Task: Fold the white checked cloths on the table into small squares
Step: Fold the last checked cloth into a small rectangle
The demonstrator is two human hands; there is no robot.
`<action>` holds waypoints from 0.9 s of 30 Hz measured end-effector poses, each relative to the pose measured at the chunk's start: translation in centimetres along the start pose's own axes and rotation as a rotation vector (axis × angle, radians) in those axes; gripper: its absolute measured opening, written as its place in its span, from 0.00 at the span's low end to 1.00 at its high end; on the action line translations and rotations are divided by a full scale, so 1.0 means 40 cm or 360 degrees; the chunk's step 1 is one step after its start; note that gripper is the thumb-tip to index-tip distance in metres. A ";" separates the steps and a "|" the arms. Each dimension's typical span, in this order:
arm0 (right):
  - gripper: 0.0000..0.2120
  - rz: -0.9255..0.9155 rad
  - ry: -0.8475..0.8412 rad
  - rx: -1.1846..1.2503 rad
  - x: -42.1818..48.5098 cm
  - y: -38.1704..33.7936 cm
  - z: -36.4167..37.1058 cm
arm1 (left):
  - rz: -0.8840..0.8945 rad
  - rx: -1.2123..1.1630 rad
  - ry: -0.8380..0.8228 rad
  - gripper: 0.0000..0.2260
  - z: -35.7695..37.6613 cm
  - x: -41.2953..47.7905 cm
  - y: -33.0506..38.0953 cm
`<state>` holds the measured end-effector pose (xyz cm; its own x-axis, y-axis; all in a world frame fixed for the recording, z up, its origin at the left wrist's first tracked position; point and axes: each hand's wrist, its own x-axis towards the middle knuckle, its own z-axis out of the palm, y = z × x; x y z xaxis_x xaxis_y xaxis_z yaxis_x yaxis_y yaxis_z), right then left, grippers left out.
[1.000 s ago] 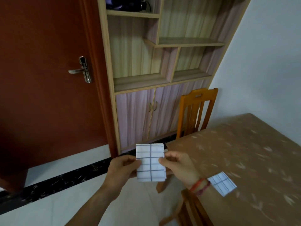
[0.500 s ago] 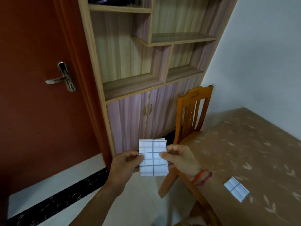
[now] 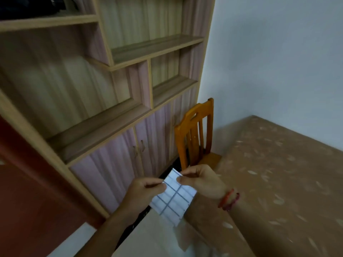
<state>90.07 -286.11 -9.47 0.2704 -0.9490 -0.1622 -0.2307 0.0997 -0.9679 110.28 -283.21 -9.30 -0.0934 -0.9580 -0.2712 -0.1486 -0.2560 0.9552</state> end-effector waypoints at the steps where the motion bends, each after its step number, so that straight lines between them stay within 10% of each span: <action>1: 0.03 0.0017 0.0008 -0.0039 0.013 -0.003 -0.025 | -0.0003 0.0012 -0.0068 0.06 0.011 0.038 0.017; 18: 0.11 0.0472 0.1667 0.0298 -0.031 0.120 -0.389 | -0.0221 -0.0152 -0.0898 0.07 0.415 0.477 0.115; 27: 0.04 0.0659 0.1985 0.0532 -0.059 0.176 -0.476 | -0.0153 0.0085 -0.1155 0.05 0.594 0.604 0.133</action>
<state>69.99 -288.87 -12.26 -0.8240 -0.4513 -0.3425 0.1964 0.3395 -0.9199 83.82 -304.64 -13.59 -0.7034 -0.5997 -0.3815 -0.2353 -0.3101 0.9211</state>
